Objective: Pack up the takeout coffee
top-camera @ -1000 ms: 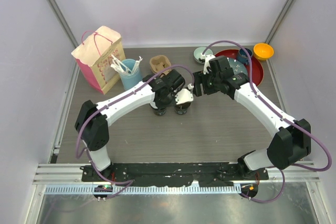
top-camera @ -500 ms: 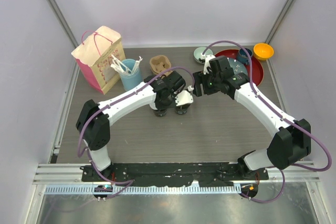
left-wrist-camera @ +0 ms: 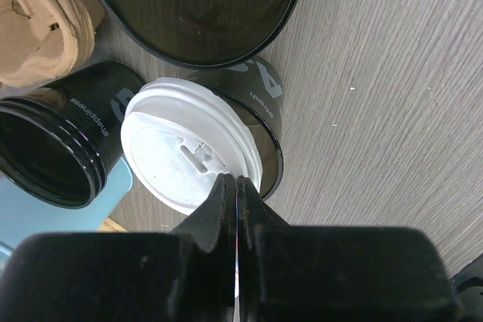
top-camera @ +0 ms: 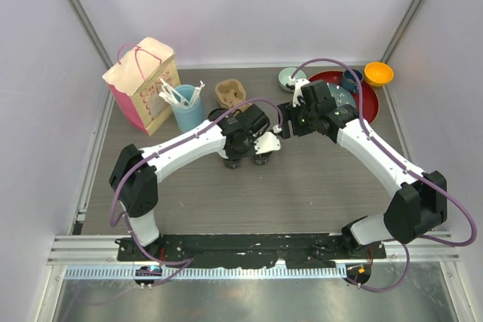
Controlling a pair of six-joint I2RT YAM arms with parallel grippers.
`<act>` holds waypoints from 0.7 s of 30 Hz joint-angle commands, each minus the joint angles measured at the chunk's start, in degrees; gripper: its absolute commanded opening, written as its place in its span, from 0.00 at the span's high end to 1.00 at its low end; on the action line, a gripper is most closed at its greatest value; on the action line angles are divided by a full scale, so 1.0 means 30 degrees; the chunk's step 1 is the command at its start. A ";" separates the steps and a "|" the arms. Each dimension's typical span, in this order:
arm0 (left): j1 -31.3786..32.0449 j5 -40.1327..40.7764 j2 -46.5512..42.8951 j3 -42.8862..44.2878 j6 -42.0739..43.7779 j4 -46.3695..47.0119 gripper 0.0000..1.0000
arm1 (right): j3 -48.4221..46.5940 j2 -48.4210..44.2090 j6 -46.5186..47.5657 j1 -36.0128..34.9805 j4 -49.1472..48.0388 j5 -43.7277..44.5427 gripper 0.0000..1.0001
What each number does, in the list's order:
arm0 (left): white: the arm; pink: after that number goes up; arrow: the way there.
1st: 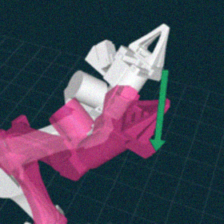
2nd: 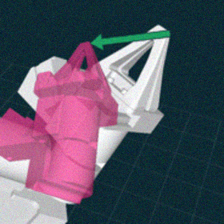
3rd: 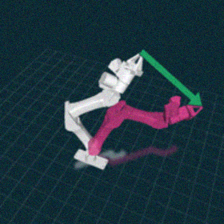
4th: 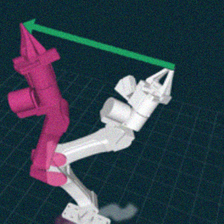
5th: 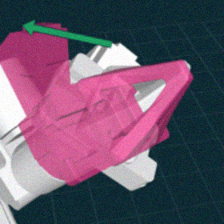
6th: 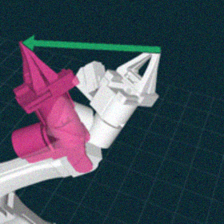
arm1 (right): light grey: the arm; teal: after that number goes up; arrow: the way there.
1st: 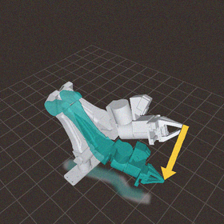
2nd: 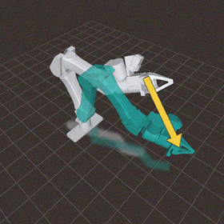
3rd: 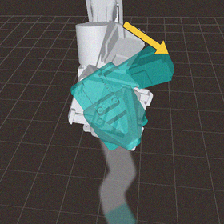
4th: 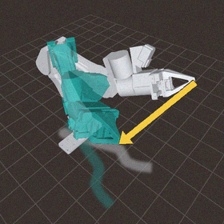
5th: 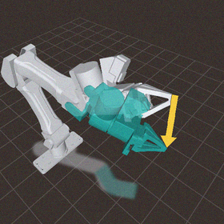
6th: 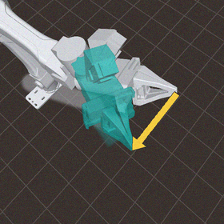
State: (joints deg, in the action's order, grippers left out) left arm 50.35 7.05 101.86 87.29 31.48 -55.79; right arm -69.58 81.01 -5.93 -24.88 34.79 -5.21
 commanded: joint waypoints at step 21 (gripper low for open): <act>0.1147 0.1312 -0.1552 -0.0823 0.0228 0.0872 1.00 | -0.0097 -0.0637 0.0308 0.0092 -0.0257 -0.0430 0.25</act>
State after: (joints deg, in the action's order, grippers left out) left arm 53.63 10.92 99.81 85.71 31.79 -53.78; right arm -69.52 81.01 -5.91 -24.88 34.79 -5.48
